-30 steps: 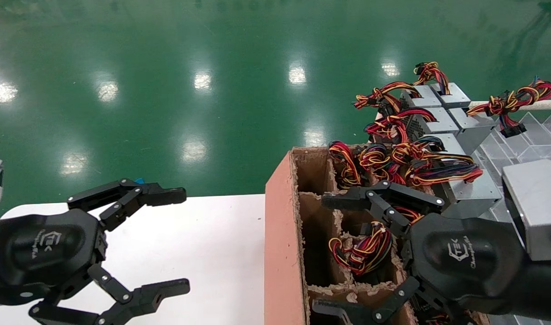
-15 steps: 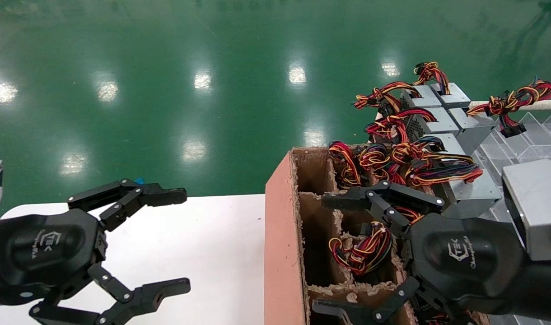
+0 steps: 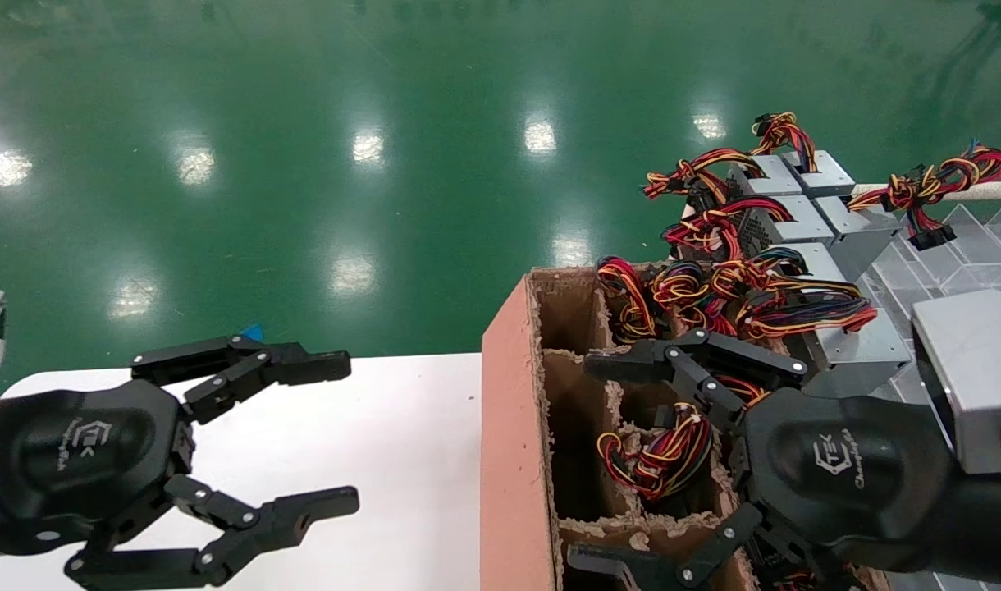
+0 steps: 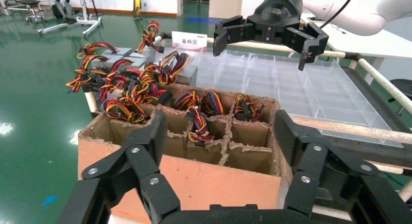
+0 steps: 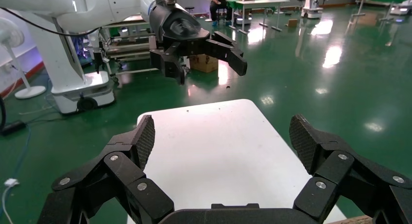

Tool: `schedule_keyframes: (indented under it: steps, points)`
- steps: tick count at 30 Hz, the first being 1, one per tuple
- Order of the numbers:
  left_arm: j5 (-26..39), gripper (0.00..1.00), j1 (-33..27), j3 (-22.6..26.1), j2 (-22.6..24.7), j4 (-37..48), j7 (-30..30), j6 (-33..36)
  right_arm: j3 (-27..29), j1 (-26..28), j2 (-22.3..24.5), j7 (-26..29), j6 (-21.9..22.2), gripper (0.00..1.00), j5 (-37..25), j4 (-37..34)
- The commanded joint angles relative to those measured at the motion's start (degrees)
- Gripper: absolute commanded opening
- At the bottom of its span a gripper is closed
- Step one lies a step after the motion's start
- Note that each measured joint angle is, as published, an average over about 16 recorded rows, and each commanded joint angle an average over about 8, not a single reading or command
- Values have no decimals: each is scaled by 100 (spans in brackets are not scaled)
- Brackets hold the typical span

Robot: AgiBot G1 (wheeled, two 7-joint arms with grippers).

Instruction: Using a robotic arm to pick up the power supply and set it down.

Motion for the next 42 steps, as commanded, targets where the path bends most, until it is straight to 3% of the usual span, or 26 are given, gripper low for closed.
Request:
schedule_keyframes:
  steps: [1, 8, 13, 15, 21, 22, 31, 42]
  points:
    - [0, 0, 0, 0, 0, 0, 0, 0, 11, 2, 13, -10, 25, 100, -14, -20]
    - [0, 0, 0, 0, 0, 0, 0, 0, -105, 344, -251, -404, 1294, 100, -1263, 144]
    - [0, 0, 0, 0, 0, 0, 0, 0, -445, 695, -662, -403, 2136, 99, -2370, 129]
    - [0, 0, 0, 0, 0, 0, 0, 0, -602, 857, -842, -342, 2379, 82, -2775, 43]
    - [0, 0, 0, 0, 0, 0, 0, 0, -1034, 1337, -1354, -157, 2914, 8, -3848, -393]
    - [0, 0, 0, 0, 0, 0, 0, 0, -1091, 1403, -1429, -132, 2971, 2, -3982, -489]
    - [0, 0, 0, 0, 0, 0, 0, 0, -1456, 1829, -1960, -67, 3192, 0, -4717, -1422]
    - [0, 0, 0, 0, 0, 0, 0, 0, -1541, 2003, -2034, -197, 3082, 0, -4827, -1790]
